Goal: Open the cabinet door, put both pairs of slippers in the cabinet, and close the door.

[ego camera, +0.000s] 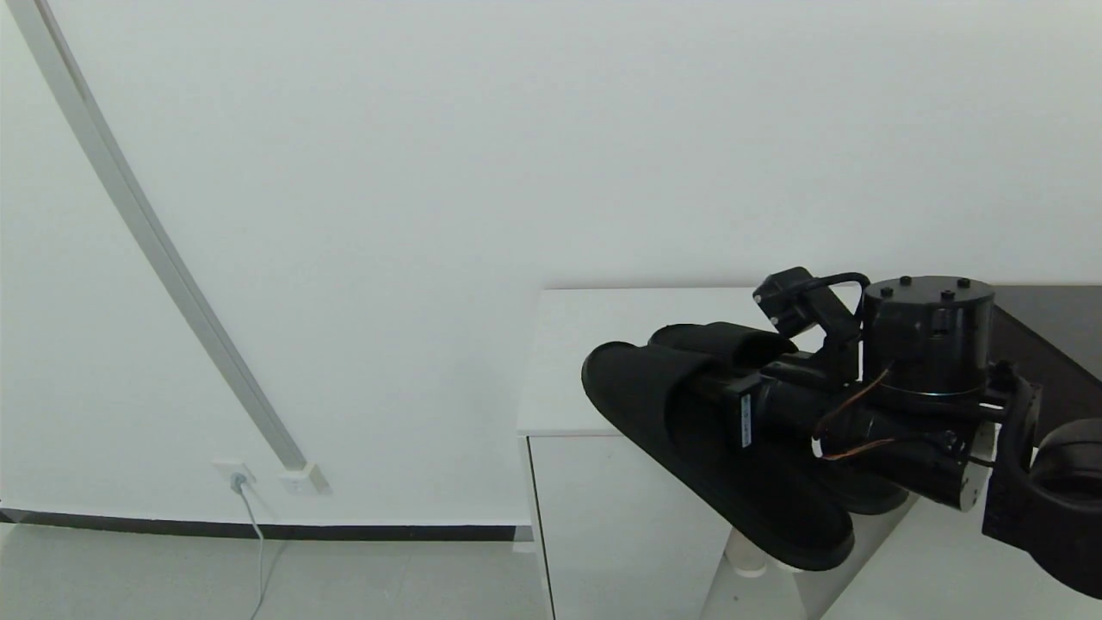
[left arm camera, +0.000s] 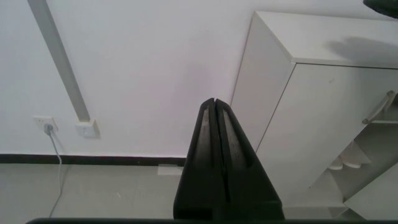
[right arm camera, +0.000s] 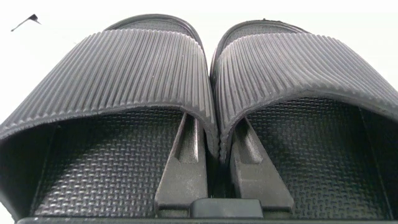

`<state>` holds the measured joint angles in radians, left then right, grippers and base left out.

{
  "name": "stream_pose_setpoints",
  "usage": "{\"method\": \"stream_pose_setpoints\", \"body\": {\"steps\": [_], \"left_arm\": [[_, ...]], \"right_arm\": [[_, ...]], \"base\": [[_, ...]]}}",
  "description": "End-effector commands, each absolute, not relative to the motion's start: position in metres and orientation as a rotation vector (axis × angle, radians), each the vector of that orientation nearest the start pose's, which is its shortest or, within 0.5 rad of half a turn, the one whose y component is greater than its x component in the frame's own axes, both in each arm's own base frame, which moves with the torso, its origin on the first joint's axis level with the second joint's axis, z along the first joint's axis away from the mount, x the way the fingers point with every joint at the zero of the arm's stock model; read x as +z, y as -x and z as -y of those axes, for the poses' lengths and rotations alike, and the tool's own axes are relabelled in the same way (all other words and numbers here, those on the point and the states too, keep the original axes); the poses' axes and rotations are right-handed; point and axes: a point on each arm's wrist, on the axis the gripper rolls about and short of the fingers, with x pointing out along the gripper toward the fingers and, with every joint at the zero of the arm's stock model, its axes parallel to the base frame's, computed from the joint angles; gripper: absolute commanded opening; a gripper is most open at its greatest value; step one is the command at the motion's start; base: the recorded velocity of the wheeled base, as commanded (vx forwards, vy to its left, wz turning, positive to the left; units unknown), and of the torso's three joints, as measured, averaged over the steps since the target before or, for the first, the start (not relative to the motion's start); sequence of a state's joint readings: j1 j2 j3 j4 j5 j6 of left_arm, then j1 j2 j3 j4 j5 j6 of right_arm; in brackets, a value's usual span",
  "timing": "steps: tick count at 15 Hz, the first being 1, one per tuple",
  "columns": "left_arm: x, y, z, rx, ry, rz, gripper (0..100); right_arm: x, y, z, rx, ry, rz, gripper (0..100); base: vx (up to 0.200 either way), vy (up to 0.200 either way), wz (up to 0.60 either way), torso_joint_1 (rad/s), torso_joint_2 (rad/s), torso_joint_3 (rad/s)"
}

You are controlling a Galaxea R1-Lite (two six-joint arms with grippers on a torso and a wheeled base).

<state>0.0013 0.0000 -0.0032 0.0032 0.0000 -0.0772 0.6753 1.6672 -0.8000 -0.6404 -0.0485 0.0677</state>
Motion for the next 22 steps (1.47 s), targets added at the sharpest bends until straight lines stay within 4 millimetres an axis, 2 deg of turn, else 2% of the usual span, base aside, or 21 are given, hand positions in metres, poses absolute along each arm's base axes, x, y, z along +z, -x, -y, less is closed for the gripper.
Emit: {"method": "stream_pose_setpoints", "body": {"steps": [1, 4, 8, 17, 22], "left_arm": [[0.076, 0.023, 0.0, 0.002, 0.078, 0.0, 0], [0.076, 0.023, 0.0, 0.002, 0.078, 0.0, 0], [0.076, 0.023, 0.0, 0.002, 0.078, 0.0, 0], [0.076, 0.023, 0.0, 0.0, 0.08, 0.0, 0], [0.076, 0.023, 0.0, 0.002, 0.081, 0.0, 0]], "right_arm": [[0.194, -0.227, -0.182, 0.619, 0.015, -0.229, 0], [0.181, -0.228, -0.183, 0.615, 0.031, -0.271, 0], [0.179, -0.23, -0.184, 0.613, 0.029, -0.267, 0], [0.172, -0.233, -0.187, 0.614, 0.054, -0.283, 0], [0.17, -0.232, -0.186, 0.615, 0.061, -0.288, 0]], "base": [[0.0, 0.0, 0.0, 0.0, 0.0, 0.0], [0.0, 0.0, 0.0, 0.0, 0.0, 0.0], [0.0, 0.0, 0.0, 0.0, 0.0, 0.0], [-0.2, 0.0, 0.0, 0.002, 0.0, 0.004], [0.0, 0.0, 0.0, 0.0, 0.0, 0.0]]}}
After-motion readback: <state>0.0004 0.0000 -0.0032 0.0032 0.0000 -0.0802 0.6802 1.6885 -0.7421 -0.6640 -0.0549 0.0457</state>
